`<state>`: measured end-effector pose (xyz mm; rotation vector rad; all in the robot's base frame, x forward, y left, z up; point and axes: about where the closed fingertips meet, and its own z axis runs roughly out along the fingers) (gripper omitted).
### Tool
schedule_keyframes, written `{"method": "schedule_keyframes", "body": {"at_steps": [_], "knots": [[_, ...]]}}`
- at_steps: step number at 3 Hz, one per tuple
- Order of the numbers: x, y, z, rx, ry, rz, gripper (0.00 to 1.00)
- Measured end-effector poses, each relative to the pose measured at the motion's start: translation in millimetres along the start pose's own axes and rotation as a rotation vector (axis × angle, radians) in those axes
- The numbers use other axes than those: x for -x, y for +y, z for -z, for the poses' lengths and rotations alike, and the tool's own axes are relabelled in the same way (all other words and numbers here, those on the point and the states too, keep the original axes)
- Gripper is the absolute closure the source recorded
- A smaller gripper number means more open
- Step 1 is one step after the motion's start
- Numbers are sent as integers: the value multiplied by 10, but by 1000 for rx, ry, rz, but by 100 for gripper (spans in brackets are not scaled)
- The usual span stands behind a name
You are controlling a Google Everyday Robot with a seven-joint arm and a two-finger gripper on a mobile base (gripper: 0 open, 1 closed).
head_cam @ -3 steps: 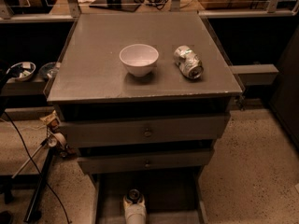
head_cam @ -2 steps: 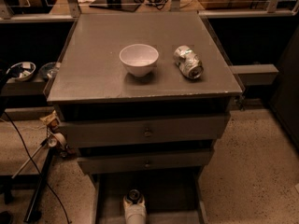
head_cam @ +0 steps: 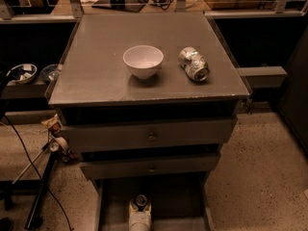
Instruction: Place pepsi can into bottom drawer
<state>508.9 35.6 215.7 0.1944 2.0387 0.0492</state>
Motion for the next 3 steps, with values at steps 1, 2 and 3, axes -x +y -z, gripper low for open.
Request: {"method": "schedule_keyframes", "body": {"at_steps": [1, 2, 3], "knots": [[2, -5, 1, -2, -2, 1, 100], [-191, -2, -20, -28, 11, 30, 100], [-387, 13, -57, -50, 16, 62, 100]]}}
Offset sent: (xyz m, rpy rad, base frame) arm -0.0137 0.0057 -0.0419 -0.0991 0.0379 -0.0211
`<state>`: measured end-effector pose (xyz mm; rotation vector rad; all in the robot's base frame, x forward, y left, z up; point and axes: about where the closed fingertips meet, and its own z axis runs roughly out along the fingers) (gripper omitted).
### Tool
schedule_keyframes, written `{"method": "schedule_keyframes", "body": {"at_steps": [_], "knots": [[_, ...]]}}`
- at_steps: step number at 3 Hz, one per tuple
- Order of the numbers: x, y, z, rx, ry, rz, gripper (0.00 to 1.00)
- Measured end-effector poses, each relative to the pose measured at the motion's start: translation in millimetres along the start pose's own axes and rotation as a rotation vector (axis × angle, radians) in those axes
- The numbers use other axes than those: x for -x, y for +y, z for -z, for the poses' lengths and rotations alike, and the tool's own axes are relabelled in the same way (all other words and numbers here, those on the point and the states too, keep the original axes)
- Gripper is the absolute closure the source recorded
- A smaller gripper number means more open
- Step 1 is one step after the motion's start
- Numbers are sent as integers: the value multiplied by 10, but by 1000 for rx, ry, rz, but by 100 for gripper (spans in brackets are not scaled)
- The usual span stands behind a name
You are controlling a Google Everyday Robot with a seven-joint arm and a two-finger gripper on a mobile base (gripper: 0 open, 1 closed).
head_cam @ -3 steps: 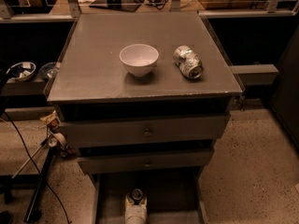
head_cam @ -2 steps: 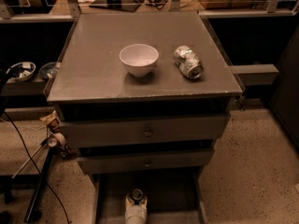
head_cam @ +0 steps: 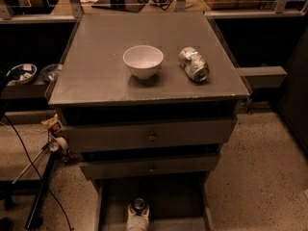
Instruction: Place pepsi can into bottom drawer
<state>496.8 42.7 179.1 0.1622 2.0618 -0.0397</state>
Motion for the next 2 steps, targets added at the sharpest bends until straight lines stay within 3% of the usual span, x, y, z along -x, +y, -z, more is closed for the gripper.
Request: {"method": "schedule_keyframes", "body": {"at_steps": [2], "knots": [[1, 1, 27, -12, 7, 7, 100]]}}
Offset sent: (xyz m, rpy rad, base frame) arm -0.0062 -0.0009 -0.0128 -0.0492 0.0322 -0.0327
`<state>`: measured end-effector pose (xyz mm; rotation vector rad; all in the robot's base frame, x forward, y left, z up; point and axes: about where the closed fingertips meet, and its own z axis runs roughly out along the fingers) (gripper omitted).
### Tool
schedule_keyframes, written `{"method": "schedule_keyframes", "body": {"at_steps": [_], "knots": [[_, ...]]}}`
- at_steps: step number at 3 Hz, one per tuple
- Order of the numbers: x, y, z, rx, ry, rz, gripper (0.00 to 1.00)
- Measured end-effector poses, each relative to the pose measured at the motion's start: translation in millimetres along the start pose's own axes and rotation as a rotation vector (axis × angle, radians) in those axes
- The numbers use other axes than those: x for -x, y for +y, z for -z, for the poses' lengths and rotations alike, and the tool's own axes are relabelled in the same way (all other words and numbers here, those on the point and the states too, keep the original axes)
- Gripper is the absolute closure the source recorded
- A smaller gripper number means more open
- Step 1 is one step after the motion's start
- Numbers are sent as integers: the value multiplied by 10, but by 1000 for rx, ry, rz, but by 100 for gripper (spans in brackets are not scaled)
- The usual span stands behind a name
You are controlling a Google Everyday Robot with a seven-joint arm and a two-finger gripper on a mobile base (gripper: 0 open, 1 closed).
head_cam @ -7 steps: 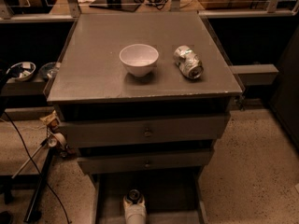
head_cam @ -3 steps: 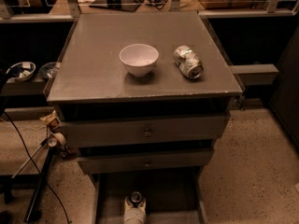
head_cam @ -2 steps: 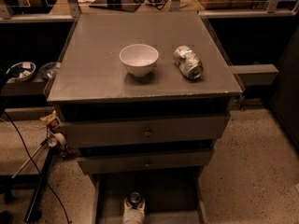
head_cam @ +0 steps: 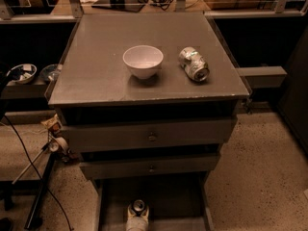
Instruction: Place pepsi can into bottom drawer
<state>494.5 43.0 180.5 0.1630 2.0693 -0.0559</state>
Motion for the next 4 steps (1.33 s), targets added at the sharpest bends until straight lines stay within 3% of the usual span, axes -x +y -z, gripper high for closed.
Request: {"method": "schedule_keyframes", "body": {"at_steps": [1, 4], "knots": [[1, 0, 1, 0, 0, 0, 84], [1, 0, 1, 0, 0, 0, 14]]}}
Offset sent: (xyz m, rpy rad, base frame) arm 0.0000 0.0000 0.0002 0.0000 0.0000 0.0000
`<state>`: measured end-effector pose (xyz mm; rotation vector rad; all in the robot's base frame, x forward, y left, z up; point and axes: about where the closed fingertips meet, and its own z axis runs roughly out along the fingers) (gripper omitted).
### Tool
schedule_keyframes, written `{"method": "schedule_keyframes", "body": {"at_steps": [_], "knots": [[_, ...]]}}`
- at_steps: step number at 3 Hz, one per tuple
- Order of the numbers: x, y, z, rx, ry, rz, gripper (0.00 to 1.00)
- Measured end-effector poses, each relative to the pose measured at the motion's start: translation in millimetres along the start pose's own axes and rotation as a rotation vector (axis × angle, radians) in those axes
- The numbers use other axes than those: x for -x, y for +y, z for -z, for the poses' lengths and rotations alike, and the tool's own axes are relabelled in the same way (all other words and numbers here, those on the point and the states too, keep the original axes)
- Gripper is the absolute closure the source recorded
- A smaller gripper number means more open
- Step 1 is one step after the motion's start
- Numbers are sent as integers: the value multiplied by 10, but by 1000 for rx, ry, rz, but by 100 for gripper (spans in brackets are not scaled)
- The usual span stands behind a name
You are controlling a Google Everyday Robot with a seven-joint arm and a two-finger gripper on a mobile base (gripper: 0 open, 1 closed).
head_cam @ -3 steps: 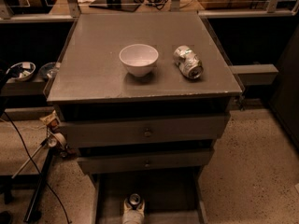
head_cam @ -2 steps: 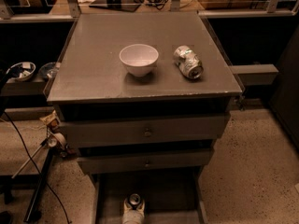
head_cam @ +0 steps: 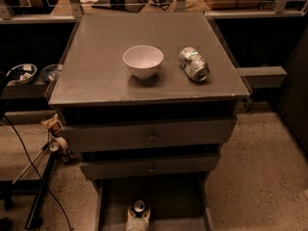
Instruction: Place pepsi can into bottom drawer
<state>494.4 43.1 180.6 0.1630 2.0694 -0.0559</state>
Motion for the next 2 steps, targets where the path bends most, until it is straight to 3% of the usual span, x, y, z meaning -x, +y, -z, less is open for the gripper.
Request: {"method": "schedule_keyframes", "body": {"at_steps": [1, 2], "knots": [[-1, 0, 0, 0, 0, 0, 0], [-1, 0, 0, 0, 0, 0, 0]]}}
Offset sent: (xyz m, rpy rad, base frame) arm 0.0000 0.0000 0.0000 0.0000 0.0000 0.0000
